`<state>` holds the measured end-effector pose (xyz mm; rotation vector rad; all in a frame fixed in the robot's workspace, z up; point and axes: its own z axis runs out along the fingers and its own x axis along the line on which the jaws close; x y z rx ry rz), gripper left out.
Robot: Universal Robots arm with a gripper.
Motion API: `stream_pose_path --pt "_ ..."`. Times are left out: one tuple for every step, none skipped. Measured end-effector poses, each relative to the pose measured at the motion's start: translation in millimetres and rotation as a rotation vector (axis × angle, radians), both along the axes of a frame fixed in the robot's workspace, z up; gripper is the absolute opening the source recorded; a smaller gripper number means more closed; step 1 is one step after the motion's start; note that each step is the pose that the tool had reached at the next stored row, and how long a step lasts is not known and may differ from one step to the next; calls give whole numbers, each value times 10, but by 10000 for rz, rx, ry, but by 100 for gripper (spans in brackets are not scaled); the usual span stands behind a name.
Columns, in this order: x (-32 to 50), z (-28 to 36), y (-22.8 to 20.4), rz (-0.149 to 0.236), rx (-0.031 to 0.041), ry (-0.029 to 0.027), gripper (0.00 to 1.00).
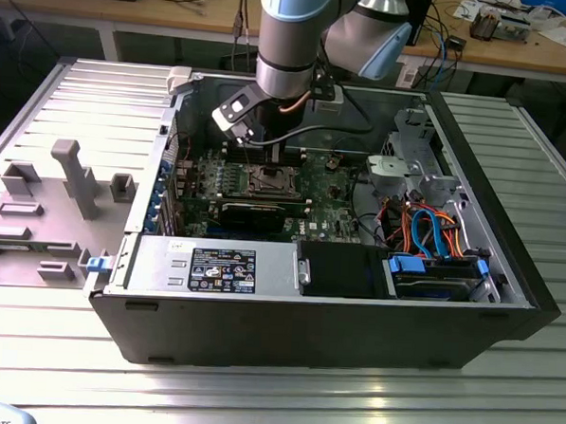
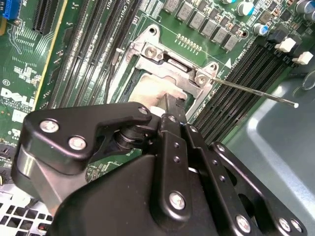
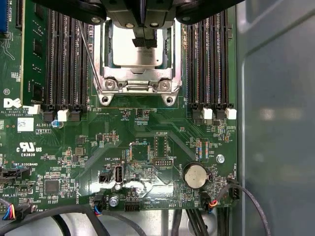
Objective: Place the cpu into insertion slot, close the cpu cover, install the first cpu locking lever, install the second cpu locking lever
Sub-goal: 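Close the cpu cover, then install the first cpu locking lever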
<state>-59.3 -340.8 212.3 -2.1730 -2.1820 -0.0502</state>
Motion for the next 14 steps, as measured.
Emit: stream_pose_path --pt "1 0 0 0 0 0 11" --pt "3 0 0 0 0 0 11" --pt "4 0 0 0 0 0 11" --pt "4 0 0 0 0 0 11" --pt "5 0 0 0 -1 1 11" --pt "5 0 0 0 -1 0 11" --pt "5 0 0 0 0 0 11" --pt "6 0 0 1 0 0 11" --pt "7 0 0 0 0 0 11" --pt "7 0 0 0 0 0 11" --pt "8 0 0 0 0 0 11" --pt "8 0 0 0 0 0 11" --pt "9 0 0 0 0 0 11" --pt "9 14 1 0 1 0 11"
